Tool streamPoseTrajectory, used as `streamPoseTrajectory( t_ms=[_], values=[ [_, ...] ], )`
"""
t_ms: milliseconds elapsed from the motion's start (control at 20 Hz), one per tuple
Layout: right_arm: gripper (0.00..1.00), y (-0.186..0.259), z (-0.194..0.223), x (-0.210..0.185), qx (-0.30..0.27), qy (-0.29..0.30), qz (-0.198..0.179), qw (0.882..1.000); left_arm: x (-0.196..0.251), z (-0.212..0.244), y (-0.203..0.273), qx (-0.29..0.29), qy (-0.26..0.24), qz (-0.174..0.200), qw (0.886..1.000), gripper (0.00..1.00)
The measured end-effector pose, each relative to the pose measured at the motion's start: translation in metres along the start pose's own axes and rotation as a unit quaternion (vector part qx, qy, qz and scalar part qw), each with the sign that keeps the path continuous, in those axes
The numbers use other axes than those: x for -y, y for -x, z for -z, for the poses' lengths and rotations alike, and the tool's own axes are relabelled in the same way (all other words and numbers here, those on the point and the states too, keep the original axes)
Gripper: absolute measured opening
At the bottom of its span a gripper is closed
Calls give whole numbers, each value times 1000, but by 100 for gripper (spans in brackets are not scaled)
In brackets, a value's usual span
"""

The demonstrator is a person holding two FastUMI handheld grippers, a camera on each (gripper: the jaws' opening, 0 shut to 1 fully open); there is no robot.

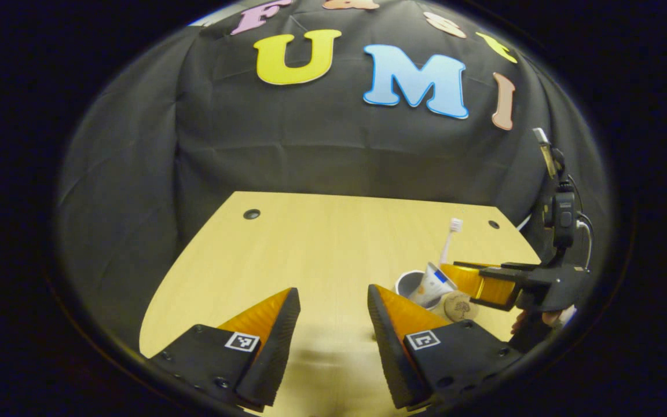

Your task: Put the toothbrush and toothpaste on the desktop into the cup, then pick up the cup and place it on the coaster on the desktop.

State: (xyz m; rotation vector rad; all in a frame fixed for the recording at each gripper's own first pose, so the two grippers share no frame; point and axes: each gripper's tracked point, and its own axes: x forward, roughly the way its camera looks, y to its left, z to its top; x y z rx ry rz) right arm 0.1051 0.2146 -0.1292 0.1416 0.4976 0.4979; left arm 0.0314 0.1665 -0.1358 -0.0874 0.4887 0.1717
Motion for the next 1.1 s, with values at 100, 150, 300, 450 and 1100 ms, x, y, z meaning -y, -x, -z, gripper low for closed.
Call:
streamPoseTrajectory(
  t_ms=[100, 150, 300, 450, 1100],
  values=[
    [50, 8, 7, -1, 0, 4, 1, 1000, 5, 6, -7, -9, -14, 16, 1000, 78],
    [50, 12, 10, -1, 0, 3, 1, 1000, 8, 9, -11, -16, -23, 27, 999, 77],
    [50, 25, 19, 5, -4, -7, 7, 1000, 24, 22, -17, -43, -50, 69, 995, 77],
    [50, 35, 24, 19, -8, -17, 22, 1000, 42, 31, -19, -70, -77, 117, 988, 77],
    [50, 83, 48, 80, 8, -90, 90, 992, 60, 90, -84, -239, -246, 214, 915, 79]
  ],
)
